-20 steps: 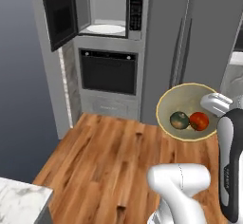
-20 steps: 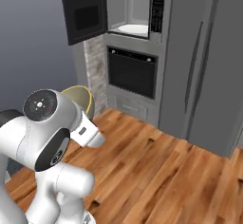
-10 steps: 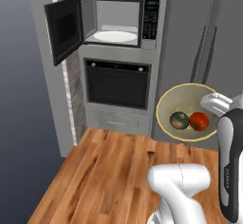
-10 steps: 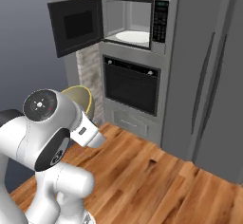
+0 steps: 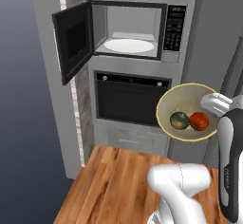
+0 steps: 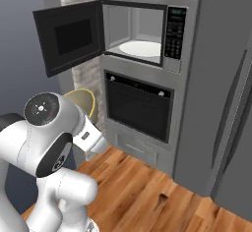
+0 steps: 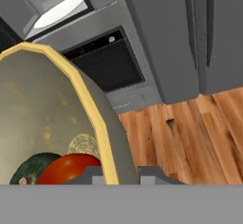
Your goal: Place the bowl containing the tomato and squash in the microwave. Close the microwave door and press the start button to microwave the meal.
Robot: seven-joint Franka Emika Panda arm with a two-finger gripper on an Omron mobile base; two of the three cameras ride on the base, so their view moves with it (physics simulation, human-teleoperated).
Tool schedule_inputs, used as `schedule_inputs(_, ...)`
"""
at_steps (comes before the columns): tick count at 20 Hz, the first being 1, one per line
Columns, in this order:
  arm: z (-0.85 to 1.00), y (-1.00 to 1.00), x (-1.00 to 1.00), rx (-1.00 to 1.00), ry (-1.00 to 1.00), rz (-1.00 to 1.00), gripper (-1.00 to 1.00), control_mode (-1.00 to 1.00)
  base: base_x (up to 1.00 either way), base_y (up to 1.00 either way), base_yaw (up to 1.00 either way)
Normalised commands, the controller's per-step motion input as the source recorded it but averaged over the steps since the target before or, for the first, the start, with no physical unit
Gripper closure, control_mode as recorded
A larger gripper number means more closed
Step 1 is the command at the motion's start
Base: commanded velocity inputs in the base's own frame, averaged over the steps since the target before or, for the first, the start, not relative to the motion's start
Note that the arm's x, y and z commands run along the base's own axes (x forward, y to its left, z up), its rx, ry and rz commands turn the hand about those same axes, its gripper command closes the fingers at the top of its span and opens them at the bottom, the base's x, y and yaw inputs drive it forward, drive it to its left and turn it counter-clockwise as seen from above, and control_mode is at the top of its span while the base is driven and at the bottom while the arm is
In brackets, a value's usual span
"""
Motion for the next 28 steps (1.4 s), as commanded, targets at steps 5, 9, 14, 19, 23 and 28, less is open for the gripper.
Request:
schedule_inputs(5, 0.0, 0.0, 0.0, 0.0, 0.0, 0.0, 1.0, 1.0, 1.0, 0.27, 0.0)
schedule_inputs(9, 0.0, 0.0, 0.0, 0.0, 0.0, 0.0, 1.0, 1.0, 1.0, 0.25, 0.0)
schedule_inputs(14, 0.0, 0.0, 0.0, 0.0, 0.0, 0.0, 1.0, 1.0, 0.81, 0.25, 0.0)
schedule_inputs(19, 0.0, 0.0, 0.0, 0.0, 0.0, 0.0, 1.0, 1.0, 0.62, 0.14, 0.0)
schedule_inputs(23, 0.0, 0.0, 0.0, 0.0, 0.0, 0.0, 1.0, 1.0, 0.57, 0.03, 0.0)
schedule_inputs(28, 0.0, 0.0, 0.0, 0.0, 0.0, 0.0, 1.0, 1.0, 0.48, 0.04, -0.07)
